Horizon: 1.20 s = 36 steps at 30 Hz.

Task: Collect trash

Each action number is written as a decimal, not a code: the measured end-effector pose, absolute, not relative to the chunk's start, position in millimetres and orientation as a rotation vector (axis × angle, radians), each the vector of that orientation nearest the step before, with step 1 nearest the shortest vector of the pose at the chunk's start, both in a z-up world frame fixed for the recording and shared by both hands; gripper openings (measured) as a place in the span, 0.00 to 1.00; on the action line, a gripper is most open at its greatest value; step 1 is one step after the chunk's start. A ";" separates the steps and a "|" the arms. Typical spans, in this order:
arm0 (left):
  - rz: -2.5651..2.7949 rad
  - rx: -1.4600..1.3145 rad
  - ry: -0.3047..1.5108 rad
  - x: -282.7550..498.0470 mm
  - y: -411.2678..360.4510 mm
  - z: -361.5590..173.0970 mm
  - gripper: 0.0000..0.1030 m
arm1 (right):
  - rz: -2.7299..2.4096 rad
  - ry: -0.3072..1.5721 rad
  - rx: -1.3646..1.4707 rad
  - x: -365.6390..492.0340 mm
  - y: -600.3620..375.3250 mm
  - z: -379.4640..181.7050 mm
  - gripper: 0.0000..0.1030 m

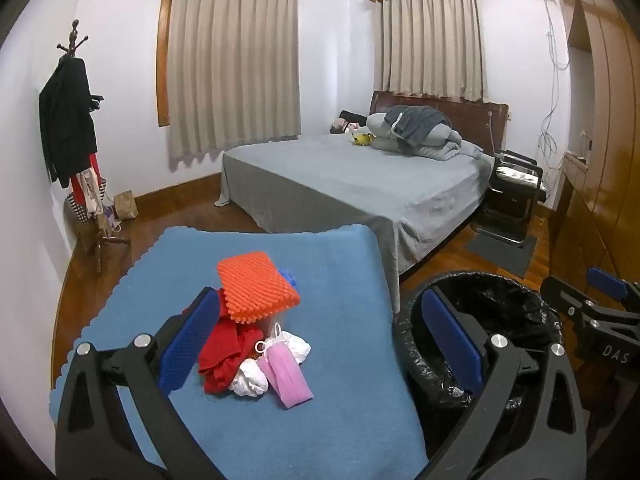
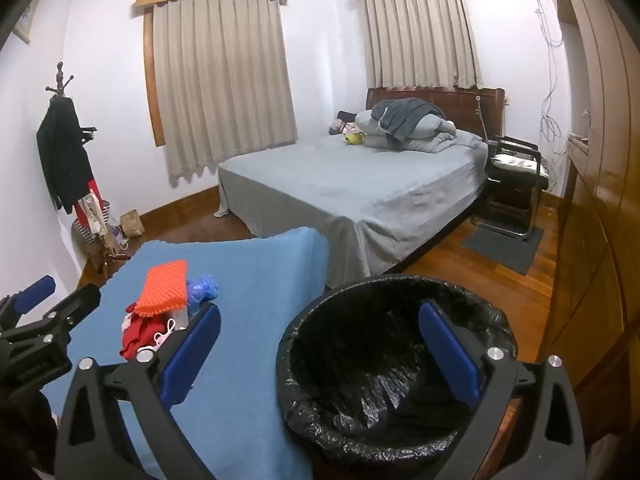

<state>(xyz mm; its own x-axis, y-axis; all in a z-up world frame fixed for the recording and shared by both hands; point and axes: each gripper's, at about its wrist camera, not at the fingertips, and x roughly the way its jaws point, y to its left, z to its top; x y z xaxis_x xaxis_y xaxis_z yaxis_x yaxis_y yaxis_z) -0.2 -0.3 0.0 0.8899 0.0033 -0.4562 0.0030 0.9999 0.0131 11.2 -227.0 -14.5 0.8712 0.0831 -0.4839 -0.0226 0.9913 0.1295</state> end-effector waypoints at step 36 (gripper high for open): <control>0.005 0.016 0.468 2.4 4.6 3.7 0.95 | 0.053 0.514 0.117 11.6 -227.1 -13.0 0.94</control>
